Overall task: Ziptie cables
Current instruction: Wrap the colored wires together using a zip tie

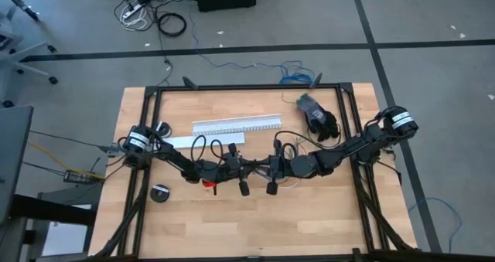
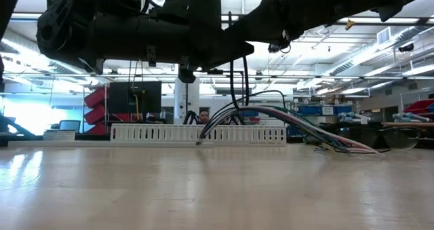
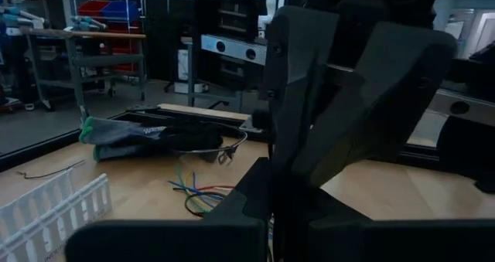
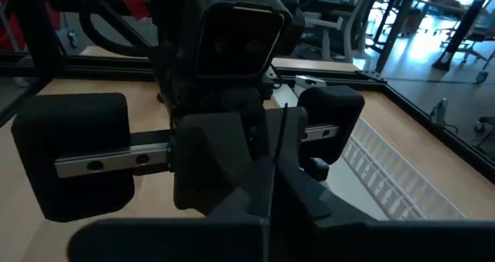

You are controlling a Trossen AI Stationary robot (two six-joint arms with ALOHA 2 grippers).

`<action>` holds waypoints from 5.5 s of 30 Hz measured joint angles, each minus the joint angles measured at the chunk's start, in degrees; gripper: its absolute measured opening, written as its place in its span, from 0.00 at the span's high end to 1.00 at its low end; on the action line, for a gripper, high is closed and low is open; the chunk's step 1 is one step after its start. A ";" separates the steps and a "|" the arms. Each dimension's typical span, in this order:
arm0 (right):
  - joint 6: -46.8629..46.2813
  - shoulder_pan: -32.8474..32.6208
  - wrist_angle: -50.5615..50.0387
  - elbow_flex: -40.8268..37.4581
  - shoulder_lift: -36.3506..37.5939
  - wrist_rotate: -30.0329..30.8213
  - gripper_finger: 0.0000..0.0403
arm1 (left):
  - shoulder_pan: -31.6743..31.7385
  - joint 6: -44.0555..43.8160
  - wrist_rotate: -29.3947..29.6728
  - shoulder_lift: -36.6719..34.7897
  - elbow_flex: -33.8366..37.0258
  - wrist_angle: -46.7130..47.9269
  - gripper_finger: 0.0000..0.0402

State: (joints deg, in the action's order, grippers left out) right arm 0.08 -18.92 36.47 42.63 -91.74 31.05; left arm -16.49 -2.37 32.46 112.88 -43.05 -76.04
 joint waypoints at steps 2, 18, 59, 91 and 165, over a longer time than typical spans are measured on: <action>-0.01 0.00 -0.02 0.00 0.00 0.04 1.00 | 0.00 0.00 0.01 0.00 -0.01 0.13 1.00; -1.95 -0.96 -6.58 0.02 4.15 0.26 1.00 | -0.04 0.57 -1.40 -0.09 -0.14 -0.35 1.00; -3.54 -1.01 -9.42 0.02 4.20 1.09 1.00 | -0.04 0.63 -1.47 -0.09 -0.02 -0.32 1.00; -4.55 -1.01 -11.02 0.02 4.22 1.11 1.00 | -0.04 0.35 -1.32 0.00 0.07 -0.12 0.90; -1.55 0.07 -8.26 0.00 6.27 -6.75 1.00 | -0.02 2.04 -8.10 -0.11 -0.11 -0.97 0.99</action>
State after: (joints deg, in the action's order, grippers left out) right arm -1.48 -18.85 28.21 42.63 -85.47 24.29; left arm -16.51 -0.34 24.36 112.77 -43.16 -77.01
